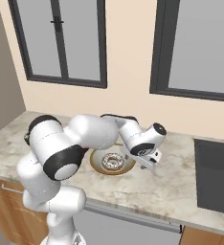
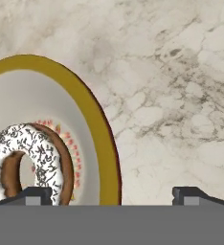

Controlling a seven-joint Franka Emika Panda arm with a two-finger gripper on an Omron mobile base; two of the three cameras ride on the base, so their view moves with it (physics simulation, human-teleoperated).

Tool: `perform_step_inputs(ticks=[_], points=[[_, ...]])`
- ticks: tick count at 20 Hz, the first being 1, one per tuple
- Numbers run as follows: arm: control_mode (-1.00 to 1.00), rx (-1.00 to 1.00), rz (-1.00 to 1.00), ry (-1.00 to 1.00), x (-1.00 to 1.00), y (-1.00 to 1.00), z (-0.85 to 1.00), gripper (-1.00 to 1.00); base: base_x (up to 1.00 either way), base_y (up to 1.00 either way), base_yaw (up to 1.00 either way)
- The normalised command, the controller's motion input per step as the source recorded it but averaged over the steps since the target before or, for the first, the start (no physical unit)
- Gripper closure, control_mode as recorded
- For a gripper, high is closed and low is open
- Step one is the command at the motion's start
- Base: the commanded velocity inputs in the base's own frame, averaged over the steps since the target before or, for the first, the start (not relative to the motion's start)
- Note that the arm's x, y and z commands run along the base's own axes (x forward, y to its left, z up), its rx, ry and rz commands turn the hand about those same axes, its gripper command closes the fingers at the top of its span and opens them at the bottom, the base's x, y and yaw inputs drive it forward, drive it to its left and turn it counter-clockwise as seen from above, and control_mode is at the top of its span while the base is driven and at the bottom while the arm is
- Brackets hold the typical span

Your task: Place the bowl with donut and the cupcake onto the tray.

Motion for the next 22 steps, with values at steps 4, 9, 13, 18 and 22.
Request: perform_step_inputs(ticks=[4,9,13,18,22], points=[[-1.00,0.00,0.00,0.00,0.02,0.00,-0.13,-1.00,0.00,0.00,0.00],[-1.00,0.00,0.00,0.00,0.01,0.00,-0.31,-1.00,0.00,0.00,0.00],[-1.00,0.00,0.00,0.00,0.08,0.06,-0.13,-1.00,0.00,0.00,0.00],[-1.00,0.00,0.00,0.00,0.02,0.17,0.00,-1.00,0.00,0.00,0.00],[-1.00,0.00,0.00,0.00,0.00,0.27,0.00,-1.00,0.00,0.00,0.00]])
